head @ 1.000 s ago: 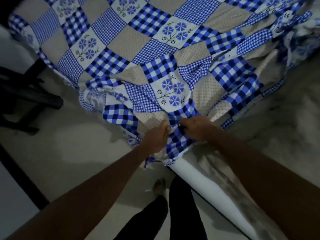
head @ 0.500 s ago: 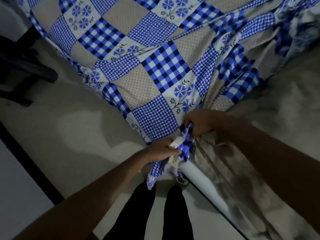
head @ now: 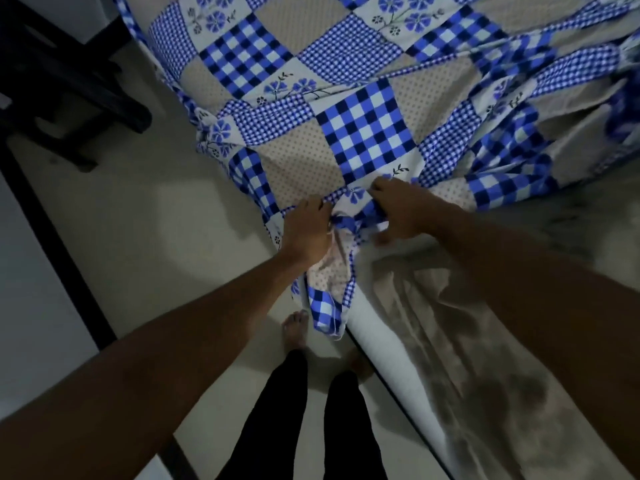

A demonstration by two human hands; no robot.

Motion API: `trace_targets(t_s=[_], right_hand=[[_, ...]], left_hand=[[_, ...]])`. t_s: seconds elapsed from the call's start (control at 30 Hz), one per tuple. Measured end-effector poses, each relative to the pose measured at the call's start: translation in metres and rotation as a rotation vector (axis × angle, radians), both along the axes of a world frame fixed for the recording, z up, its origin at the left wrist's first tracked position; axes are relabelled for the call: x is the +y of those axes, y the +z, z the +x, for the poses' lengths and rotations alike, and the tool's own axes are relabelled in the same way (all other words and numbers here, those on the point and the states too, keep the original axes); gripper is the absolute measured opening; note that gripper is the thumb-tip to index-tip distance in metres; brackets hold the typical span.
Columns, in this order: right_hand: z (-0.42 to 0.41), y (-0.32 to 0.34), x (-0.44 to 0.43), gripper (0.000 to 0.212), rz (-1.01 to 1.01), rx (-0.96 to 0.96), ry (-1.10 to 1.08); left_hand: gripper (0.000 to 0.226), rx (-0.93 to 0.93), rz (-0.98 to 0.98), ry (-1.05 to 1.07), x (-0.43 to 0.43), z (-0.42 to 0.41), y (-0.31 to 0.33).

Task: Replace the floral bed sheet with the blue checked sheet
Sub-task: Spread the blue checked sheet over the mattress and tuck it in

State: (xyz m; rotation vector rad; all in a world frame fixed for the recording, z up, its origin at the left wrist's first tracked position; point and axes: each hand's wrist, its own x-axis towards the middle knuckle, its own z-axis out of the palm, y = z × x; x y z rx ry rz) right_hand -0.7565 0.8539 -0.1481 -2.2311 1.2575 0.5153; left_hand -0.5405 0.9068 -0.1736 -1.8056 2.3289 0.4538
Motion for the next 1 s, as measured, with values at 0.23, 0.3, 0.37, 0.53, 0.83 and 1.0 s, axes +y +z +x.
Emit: trace_targets(t_s=[0.23,0.3,0.37,0.53,0.83,1.0], right_hand=[[-0.009,0.003,0.013,0.042,-0.188,-0.258,-0.182],[-0.006,0.013,0.015,0.038,-0.035,-0.178,-0.209],[-0.006,0.02,0.019,0.039,0.166,-0.044,-0.169],[-0.024,0.031,0.036,0.078,0.44,0.079,-0.202],[-0.023,0.055,0.028,0.05,-0.001,-0.069,-0.029],[-0.022,0.052,0.031,0.04,0.22,0.028,-0.136]], left_hand=[[0.03,0.816,0.348,0.586,0.004,0.005,0.02],[0.03,0.837,0.499,0.646,0.011,0.004,0.024],[0.018,0.746,0.659,0.615,0.031,-0.01,0.028],[0.045,0.255,0.634,-0.006,0.087,-0.044,0.011],[0.026,1.025,0.976,0.909,0.04,-0.018,0.054],[0.039,0.9,1.036,0.648,0.061,-0.037,0.07]])
